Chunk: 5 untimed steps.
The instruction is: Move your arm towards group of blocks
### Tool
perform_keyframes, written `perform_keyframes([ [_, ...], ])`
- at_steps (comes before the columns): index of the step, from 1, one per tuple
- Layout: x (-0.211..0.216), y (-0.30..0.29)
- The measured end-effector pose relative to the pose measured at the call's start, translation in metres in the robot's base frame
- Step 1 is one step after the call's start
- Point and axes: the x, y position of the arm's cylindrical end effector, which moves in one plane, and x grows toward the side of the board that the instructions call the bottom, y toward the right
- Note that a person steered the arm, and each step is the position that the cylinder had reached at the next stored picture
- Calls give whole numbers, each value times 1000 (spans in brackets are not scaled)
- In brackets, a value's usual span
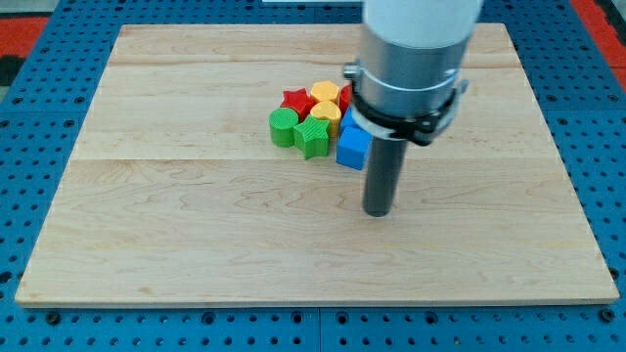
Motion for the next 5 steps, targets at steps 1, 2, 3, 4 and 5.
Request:
perform_keyframes([
  [1,0,-42],
  [2,-3,-61],
  [3,-21,-77],
  [4,-35,-90],
  [5,-44,-97],
])
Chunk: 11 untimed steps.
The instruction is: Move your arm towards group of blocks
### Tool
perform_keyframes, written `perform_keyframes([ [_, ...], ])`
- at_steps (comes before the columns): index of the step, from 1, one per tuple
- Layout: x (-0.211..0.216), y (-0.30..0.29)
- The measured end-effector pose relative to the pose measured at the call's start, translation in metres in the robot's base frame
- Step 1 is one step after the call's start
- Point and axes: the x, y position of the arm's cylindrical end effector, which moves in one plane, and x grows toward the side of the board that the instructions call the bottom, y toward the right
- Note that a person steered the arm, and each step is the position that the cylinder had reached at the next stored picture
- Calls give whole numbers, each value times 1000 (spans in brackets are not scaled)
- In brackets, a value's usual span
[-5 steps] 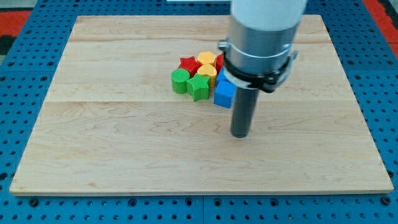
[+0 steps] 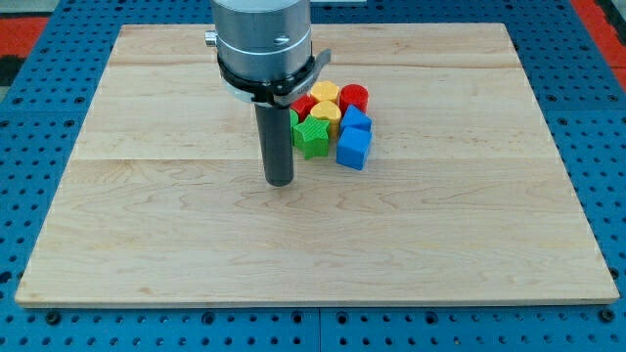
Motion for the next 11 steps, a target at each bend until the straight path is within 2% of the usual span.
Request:
perform_keyframes([
  [3,-33,0],
  [5,-36,0],
  [7,-36,-39],
  [9,-68,-39],
  [11,-71,-5],
])
